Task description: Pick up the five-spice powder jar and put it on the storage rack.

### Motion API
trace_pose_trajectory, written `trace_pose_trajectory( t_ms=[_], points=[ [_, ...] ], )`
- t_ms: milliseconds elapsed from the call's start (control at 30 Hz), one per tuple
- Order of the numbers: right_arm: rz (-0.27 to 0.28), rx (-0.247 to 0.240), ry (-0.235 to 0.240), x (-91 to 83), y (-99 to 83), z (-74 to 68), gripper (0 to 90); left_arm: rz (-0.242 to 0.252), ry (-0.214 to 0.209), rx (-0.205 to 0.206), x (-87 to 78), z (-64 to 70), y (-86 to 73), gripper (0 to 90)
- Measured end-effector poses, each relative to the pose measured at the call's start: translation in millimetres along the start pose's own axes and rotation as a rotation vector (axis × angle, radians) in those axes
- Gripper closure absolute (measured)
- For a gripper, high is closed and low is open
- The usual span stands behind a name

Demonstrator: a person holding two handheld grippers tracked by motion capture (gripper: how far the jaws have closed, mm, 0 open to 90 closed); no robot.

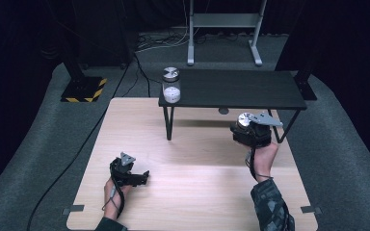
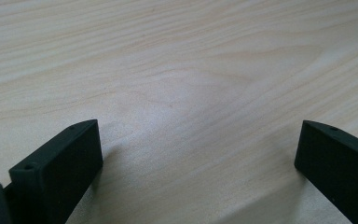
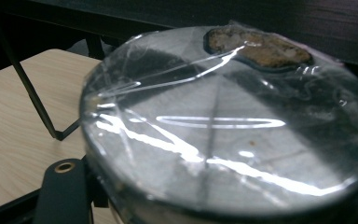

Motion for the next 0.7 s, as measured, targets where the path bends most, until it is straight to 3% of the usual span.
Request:
trace_pose_trajectory(
  t_ms=[700],
  points=[
    [0.064, -0.031, 0.013, -13.6, 31.9, 0.4, 29.7, 0.0, -0.001, 0.0, 0.2, -0.1, 0.2, 0.4]
  ],
)
Point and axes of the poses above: each handheld gripper's, and its own axes: x roughly forward along the jaws, y roughly out of its top, z roughly to its right, the point moved 10 cm from there along x, roughly forward along the jaws, and after that the axes turned 14 degrees about -y, right-handed, at the moved point
